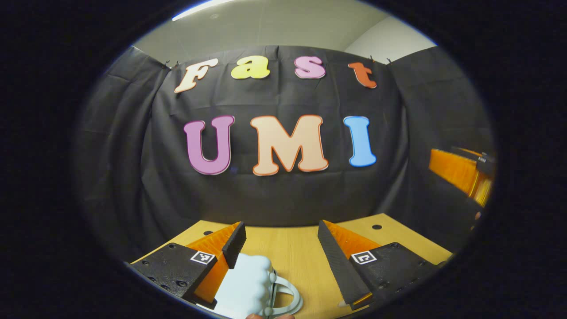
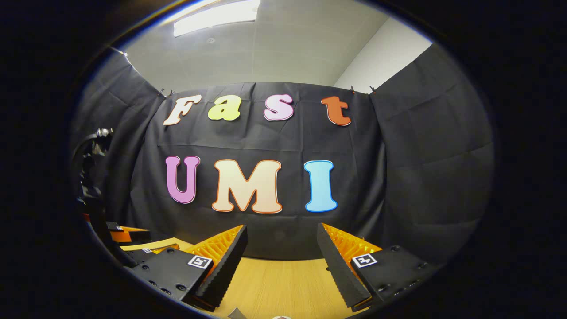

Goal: First open the suitcase, pack the skin care products into it, and then close the suitcase.

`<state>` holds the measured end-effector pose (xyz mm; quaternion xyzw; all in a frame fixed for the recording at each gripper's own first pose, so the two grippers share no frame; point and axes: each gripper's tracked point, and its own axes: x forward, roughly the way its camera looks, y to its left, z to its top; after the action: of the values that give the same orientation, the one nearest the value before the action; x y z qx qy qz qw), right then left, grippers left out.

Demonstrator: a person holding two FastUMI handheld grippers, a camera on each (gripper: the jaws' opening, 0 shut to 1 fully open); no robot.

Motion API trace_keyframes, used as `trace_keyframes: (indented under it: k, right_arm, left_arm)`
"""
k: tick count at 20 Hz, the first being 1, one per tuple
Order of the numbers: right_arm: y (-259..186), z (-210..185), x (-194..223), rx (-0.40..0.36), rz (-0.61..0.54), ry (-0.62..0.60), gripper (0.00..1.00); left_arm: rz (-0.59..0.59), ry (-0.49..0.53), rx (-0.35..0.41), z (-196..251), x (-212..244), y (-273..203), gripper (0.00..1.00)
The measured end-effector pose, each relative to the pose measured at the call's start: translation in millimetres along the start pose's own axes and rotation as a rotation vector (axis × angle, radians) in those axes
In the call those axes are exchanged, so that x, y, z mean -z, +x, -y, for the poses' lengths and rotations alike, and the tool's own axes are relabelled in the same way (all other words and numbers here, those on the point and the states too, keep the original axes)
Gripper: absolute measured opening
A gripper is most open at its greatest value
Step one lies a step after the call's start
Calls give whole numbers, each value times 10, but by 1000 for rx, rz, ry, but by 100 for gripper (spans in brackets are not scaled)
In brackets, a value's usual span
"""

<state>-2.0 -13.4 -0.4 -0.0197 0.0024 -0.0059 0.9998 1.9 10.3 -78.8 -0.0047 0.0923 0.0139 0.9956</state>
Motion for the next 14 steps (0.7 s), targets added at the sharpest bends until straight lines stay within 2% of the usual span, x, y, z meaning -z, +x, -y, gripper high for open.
trace_keyframes:
  k: [4,14]
  right_arm:
    - [-42,130,82,25,-26,-20,99]
    - [-105,311,290,50,-86,-51,98]
  left_arm:
    - [-113,-5,-1,1,422,87,95]
    - [-391,-42,75,344,1403,107,96]
